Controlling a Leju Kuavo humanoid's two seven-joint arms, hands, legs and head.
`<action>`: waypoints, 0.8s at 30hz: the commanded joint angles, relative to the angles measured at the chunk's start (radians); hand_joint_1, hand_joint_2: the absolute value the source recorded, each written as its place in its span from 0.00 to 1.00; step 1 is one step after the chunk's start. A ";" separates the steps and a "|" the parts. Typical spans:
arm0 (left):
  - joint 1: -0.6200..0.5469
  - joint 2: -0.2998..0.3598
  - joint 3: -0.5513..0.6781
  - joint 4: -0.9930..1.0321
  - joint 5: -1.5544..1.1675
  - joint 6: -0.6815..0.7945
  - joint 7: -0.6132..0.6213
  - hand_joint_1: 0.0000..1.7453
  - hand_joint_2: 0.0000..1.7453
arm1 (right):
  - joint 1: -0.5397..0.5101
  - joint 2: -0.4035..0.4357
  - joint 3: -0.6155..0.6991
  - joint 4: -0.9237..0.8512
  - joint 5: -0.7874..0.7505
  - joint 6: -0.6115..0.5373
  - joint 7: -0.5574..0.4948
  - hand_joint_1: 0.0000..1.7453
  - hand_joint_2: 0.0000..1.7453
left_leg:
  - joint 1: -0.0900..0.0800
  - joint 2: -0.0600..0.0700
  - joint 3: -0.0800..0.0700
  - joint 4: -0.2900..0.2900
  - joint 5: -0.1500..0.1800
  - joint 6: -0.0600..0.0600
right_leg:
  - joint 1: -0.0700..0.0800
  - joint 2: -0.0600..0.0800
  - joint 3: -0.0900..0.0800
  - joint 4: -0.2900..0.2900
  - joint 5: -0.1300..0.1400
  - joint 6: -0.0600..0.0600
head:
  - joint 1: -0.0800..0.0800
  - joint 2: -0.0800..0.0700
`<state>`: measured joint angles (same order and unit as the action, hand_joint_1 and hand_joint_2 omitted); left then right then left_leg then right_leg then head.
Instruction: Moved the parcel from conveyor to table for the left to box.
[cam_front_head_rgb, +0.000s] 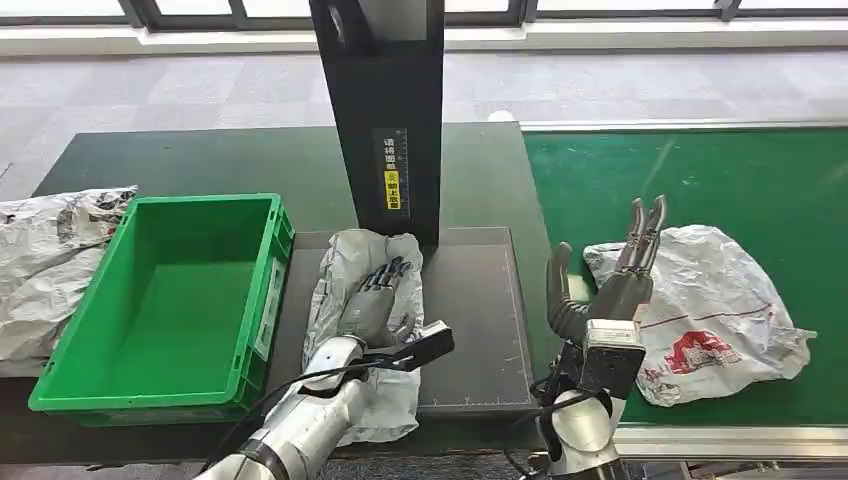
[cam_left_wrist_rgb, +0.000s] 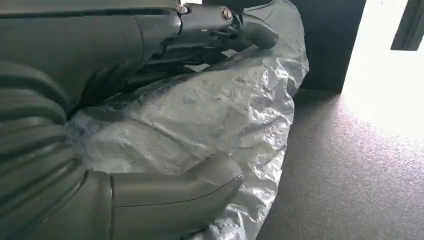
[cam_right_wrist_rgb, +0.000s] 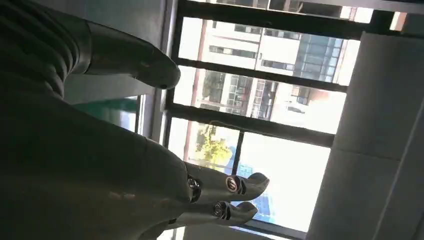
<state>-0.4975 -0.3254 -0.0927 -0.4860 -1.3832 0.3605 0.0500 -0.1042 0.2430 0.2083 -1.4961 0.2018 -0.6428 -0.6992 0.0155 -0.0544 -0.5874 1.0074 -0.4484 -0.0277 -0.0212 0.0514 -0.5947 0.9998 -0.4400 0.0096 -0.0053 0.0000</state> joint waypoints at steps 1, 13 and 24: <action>-0.001 0.043 -0.041 0.093 -0.011 -0.022 0.018 0.00 1.00 | -0.019 -0.044 0.038 0.051 -0.005 -0.002 0.001 0.00 1.00 | 0.000 0.003 0.003 -0.001 0.000 0.001 | 0.001 -0.001 0.002 -0.001 0.000 -0.001 | 0.000 0.000; -0.002 0.042 -0.056 0.104 -0.057 -0.051 0.057 0.00 1.00 | -0.017 -0.045 0.040 0.048 -0.007 -0.003 0.001 0.00 1.00 | 0.000 0.006 0.005 -0.002 0.000 0.001 | 0.001 -0.001 0.004 -0.002 0.001 -0.001 | 0.000 0.000; 0.013 0.026 -0.073 0.110 -0.152 -0.117 0.062 1.00 1.00 | -0.005 -0.035 0.028 0.037 -0.003 -0.004 0.001 0.00 1.00 | -0.001 0.004 0.005 -0.002 -0.003 0.003 | 0.001 -0.002 0.014 -0.003 -0.003 0.002 | 0.000 0.000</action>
<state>-0.5180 -0.3262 -0.1346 -0.4532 -1.5049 0.2739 0.1060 -0.1040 0.2380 0.2083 -1.4954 0.1972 -0.6428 -0.6996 0.0142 -0.0555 -0.5831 1.0070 -0.4522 -0.0254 -0.0213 0.0496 -0.5798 0.9988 -0.4447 0.0118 -0.0053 0.0000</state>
